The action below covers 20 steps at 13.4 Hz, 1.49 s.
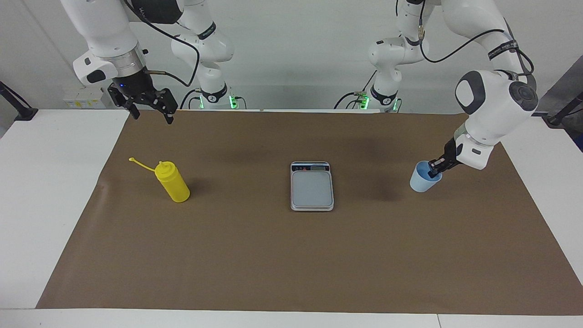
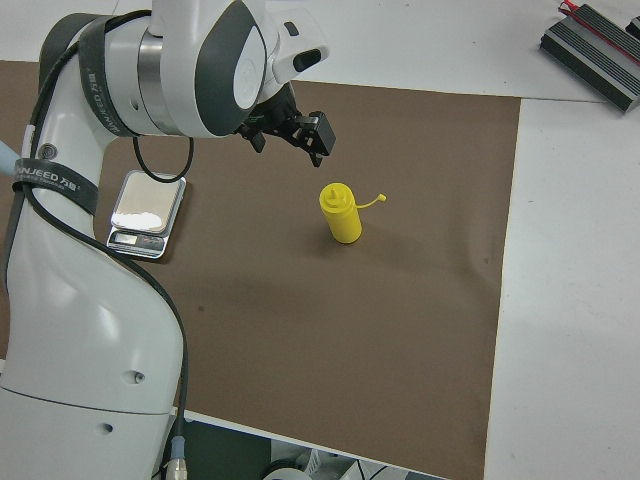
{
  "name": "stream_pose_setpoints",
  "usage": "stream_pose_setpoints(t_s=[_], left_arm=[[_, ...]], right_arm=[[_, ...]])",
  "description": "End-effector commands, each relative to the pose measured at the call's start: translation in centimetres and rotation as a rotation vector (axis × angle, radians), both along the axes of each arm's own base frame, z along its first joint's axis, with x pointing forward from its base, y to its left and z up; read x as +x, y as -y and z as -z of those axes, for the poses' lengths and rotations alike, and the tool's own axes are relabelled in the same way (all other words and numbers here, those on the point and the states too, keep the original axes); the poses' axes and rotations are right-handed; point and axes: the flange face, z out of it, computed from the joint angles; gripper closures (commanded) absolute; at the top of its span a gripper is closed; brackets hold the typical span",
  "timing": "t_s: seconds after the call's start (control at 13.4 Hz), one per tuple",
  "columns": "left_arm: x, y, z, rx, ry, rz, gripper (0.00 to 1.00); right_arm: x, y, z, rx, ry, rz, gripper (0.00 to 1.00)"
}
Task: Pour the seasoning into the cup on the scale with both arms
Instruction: 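Carry the cup with the left gripper onto the scale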
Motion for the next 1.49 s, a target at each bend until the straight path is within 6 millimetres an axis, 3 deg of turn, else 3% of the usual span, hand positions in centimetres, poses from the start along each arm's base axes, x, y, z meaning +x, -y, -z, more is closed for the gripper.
stream_pose_setpoints(t_s=[0.0,0.22,0.37,0.6,0.82,1.12,1.42], left_arm=[[0.4,4.5,-0.7,-0.003,-0.010,0.041,1.00],[-0.1,9.3,-0.9,-0.004,0.009,0.087,1.00],[-0.9,14.5,-0.6,-0.015,0.058,0.082,1.00],[-2.3,19.5,-1.0,-0.030,0.088,0.081,1.00],[-3.3,22.6,-1.1,-0.041,0.115,0.103,1.00],[-5.1,28.9,2.8,-0.021,0.073,0.142,1.00],[-6.4,30.7,4.6,-0.001,0.045,0.177,1.00]], right_arm=[[-0.6,0.3,-0.1,0.012,0.006,-0.013,0.00],[-0.6,0.3,-0.1,0.012,0.006,-0.013,0.00],[-0.5,0.3,0.0,0.012,0.005,-0.013,0.00],[-0.6,0.3,-0.1,0.012,0.006,-0.013,0.00],[-0.6,0.3,-0.1,0.012,0.006,-0.013,0.00],[-0.6,0.3,-0.1,0.012,0.006,-0.013,0.00],[-0.6,0.3,-0.1,0.012,0.006,-0.013,0.00]])
